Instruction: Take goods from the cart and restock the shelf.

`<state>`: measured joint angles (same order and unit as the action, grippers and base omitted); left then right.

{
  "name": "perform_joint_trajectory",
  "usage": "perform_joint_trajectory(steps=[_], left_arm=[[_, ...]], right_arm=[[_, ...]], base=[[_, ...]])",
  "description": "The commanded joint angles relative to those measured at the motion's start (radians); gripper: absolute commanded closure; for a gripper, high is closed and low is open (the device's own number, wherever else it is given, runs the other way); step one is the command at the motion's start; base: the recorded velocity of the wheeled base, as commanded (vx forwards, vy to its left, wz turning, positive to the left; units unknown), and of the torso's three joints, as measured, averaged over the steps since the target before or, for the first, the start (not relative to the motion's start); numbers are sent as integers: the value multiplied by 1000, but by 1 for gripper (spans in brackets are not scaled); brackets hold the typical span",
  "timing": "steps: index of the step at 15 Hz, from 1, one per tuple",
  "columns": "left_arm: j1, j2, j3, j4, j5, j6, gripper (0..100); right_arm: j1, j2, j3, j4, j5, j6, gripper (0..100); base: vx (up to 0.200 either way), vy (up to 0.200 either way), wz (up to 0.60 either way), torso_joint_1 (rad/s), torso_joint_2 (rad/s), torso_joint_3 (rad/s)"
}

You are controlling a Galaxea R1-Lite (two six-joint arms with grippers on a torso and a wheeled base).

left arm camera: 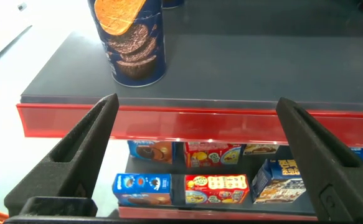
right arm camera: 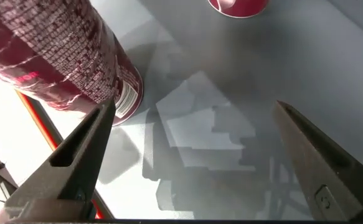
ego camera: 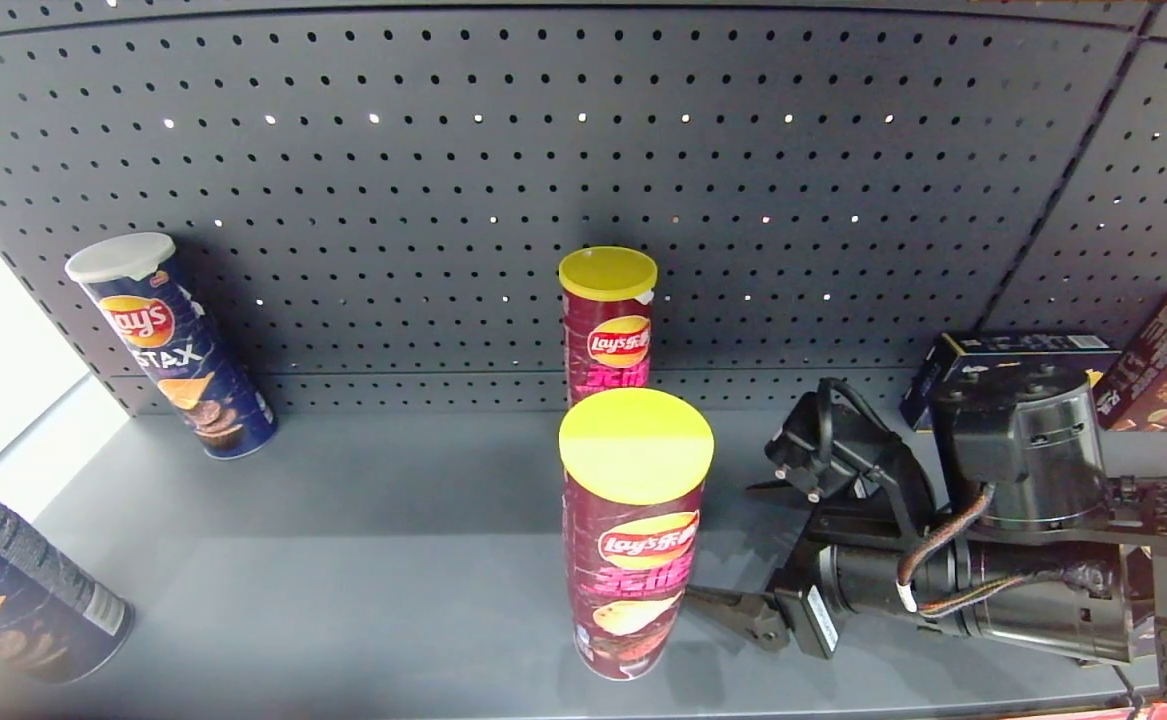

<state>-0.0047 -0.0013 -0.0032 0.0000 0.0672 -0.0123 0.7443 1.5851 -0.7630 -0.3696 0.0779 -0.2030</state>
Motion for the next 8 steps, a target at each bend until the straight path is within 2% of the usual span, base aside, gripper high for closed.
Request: perform_joint_trajectory(steps=[1, 8], left_arm=[[0, 1, 0, 0, 0, -1, 0], [0, 1, 0, 0, 0, -1, 0]], right_arm=[[1, -7, 1, 0, 0, -1, 0], [-6, -4, -2, 0, 0, -1, 0]], base=[[0, 0, 0, 0, 0, 0], [0, 0, 0, 0, 0, 0]])
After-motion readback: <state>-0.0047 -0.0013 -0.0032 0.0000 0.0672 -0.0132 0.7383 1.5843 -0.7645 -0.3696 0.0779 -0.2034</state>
